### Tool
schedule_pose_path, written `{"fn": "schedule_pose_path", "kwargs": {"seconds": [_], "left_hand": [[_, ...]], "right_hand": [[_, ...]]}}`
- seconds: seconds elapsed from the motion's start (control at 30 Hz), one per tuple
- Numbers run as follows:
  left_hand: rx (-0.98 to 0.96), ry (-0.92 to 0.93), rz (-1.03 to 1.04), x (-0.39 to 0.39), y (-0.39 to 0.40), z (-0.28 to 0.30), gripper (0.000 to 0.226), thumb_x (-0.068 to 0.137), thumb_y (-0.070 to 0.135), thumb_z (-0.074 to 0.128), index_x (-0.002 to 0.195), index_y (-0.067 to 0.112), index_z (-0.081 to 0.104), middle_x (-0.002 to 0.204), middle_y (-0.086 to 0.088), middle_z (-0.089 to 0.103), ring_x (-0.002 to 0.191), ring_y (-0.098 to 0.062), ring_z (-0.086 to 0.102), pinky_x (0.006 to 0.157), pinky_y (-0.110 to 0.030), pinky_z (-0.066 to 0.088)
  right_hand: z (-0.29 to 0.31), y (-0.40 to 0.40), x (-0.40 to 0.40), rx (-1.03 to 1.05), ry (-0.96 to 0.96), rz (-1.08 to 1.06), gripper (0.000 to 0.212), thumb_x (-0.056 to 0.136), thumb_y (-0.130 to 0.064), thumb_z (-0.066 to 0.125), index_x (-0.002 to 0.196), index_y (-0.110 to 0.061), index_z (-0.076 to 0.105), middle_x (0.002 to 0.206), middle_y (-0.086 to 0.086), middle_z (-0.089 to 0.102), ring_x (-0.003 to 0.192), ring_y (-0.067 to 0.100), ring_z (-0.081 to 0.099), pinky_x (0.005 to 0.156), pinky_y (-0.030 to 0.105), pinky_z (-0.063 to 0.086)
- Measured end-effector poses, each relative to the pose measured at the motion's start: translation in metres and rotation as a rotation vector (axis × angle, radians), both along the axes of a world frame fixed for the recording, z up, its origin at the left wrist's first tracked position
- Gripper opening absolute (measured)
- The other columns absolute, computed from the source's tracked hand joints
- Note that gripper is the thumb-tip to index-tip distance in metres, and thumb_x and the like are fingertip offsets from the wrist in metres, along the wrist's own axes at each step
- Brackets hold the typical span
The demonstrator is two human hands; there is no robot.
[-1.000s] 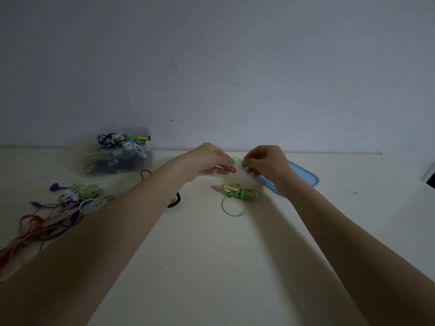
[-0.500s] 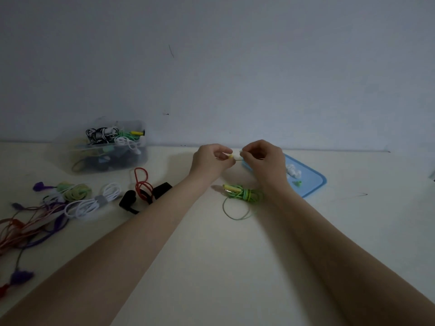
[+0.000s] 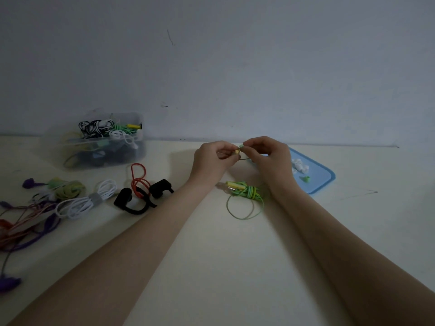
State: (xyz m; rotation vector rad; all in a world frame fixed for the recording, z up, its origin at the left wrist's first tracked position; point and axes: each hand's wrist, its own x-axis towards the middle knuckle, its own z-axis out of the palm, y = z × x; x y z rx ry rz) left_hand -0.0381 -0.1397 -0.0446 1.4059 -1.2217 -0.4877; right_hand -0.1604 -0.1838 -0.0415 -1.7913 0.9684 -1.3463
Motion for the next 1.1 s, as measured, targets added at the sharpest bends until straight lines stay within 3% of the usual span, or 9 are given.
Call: {"fn": "schedule_pose_path", "kwargs": {"seconds": [0.17,0.27,0.43,0.6,0.9,1.1], "left_hand": [[0.009,0.016,0.008,0.0,0.002,0.0,0.015,0.077,0.01,0.073,0.087,0.015,0.063,0.078,0.003,0.064,0.073,-0.004,0.061,0.072,-0.012,0.048],[-0.009,0.027,0.015,0.001,0.002,0.0,0.017,0.075,0.008,0.074,0.078,0.017,0.06,0.076,0.004,0.063,0.071,-0.006,0.061,0.074,-0.016,0.05],[-0.032,0.067,-0.011,0.004,0.002,-0.001,0.024,0.075,0.007,0.074,0.072,0.025,0.059,0.077,0.001,0.065,0.076,-0.012,0.062,0.081,-0.025,0.051],[-0.049,0.048,-0.032,0.003,0.004,0.0,0.025,0.076,0.005,0.073,0.072,0.025,0.059,0.077,0.002,0.065,0.077,-0.012,0.062,0.079,-0.022,0.051],[-0.09,0.098,-0.068,0.003,0.005,0.001,0.024,0.076,0.003,0.072,0.075,0.024,0.061,0.077,0.007,0.064,0.075,-0.007,0.062,0.076,-0.016,0.049],[-0.094,0.224,-0.15,0.005,0.007,0.002,0.021,0.077,-0.001,0.07,0.078,0.019,0.065,0.079,0.005,0.067,0.074,-0.001,0.062,0.076,-0.013,0.048]], "right_hand": [[0.001,0.002,0.0,0.028,0.017,0.013,0.007,0.078,-0.009,0.07,0.076,-0.015,0.07,0.073,-0.006,0.068,0.068,0.002,0.062,0.07,0.016,0.048],[0.004,0.003,-0.001,0.088,-0.035,0.055,0.005,0.08,-0.006,0.068,0.078,-0.011,0.07,0.072,0.001,0.068,0.061,0.004,0.059,0.062,0.016,0.047],[0.008,0.005,-0.005,0.161,-0.095,0.104,0.006,0.083,-0.002,0.064,0.08,-0.006,0.068,0.066,-0.003,0.066,0.056,0.0,0.059,0.059,0.012,0.047],[0.011,0.007,-0.007,0.176,-0.08,0.152,0.015,0.082,-0.002,0.065,0.073,-0.013,0.067,0.067,-0.004,0.065,0.058,0.001,0.057,0.06,0.013,0.047],[0.015,0.006,-0.011,0.29,-0.106,0.176,0.015,0.084,-0.001,0.063,0.073,-0.011,0.065,0.069,0.001,0.064,0.064,0.007,0.058,0.064,0.013,0.049],[0.016,0.007,-0.012,0.367,-0.166,0.265,0.008,0.082,-0.002,0.065,0.082,-0.009,0.069,0.07,0.0,0.067,0.064,0.003,0.062,0.067,0.012,0.051]]}}
